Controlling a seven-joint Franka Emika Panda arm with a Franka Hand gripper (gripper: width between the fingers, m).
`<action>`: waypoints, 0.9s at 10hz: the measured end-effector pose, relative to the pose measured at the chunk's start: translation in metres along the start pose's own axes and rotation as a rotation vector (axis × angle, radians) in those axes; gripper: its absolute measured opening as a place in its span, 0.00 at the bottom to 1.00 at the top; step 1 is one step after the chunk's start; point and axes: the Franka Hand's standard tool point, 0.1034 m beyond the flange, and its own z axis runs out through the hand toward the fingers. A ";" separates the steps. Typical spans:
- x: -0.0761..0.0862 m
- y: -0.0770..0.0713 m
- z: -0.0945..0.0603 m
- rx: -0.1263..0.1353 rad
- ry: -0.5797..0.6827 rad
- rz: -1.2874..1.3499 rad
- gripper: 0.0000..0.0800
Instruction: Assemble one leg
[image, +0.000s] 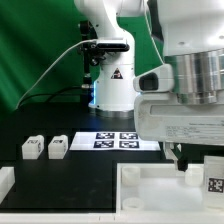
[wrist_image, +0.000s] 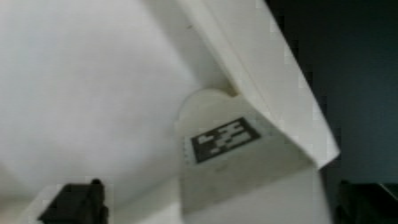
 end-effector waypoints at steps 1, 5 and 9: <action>-0.002 -0.008 0.006 -0.040 -0.010 -0.228 0.81; -0.002 -0.007 0.007 -0.032 -0.010 -0.041 0.52; 0.003 -0.005 0.006 -0.025 -0.004 0.519 0.37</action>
Offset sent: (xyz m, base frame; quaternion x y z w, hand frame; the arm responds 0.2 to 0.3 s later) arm 0.0000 0.0000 0.0000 0.0000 0.0000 0.0000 1.0000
